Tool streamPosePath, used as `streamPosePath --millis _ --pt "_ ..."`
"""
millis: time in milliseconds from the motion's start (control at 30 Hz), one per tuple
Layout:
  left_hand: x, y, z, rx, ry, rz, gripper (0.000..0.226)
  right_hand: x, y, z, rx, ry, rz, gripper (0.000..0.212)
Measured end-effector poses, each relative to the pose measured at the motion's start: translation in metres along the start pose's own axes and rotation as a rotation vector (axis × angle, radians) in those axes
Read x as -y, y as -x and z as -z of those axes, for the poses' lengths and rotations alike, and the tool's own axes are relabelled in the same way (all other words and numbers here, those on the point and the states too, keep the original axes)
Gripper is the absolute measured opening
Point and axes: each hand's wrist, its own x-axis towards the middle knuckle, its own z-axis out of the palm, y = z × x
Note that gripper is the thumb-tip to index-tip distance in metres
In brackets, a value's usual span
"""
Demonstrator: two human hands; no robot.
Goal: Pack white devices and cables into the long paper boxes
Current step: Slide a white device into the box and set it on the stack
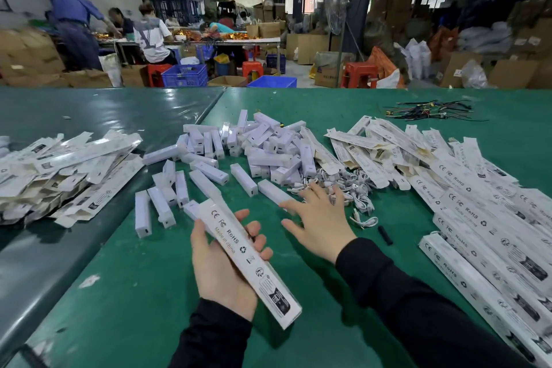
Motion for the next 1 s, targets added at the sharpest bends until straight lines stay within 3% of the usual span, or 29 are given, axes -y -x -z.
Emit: streamPosePath --millis 133,200,367,433,500,667,800,867,1000 --pt "0.004 0.002 -0.003 0.055 -0.101 -0.001 0.049 0.002 -0.006 0.001 -0.088 0.052 -0.009 0.025" --pt "0.006 0.002 -0.006 0.055 -0.135 0.002 0.05 0.001 0.001 0.005 -0.18 -0.037 0.014 0.02" --pt "0.009 0.003 -0.005 0.137 -0.306 0.116 0.045 -0.012 0.037 0.037 -0.284 -1.064 -0.175 0.014" --pt "0.012 0.004 -0.004 0.196 -0.356 0.189 0.045 -0.02 0.056 0.05 -0.256 -1.34 -0.266 0.005" --pt "0.016 0.006 -0.003 0.243 -0.365 0.271 0.046 -0.03 0.076 0.059 -0.231 -1.528 -0.299 0.016" --pt "0.022 0.007 -0.005 0.317 -0.499 0.28 0.054 -0.04 0.099 0.065 -0.223 -1.436 -0.395 0.017" --pt "0.027 0.007 -0.004 0.312 -0.56 0.256 0.026 -0.039 0.099 0.065 -0.233 -1.433 -0.397 0.01" --pt "0.029 0.008 -0.003 0.326 -0.557 0.258 0.015 -0.041 0.099 0.067 -0.266 -1.478 -0.415 0.017" --pt "0.032 0.008 -0.003 0.321 -0.522 0.232 0.046 -0.047 0.098 0.072 -0.26 -1.58 -0.507 0.033"
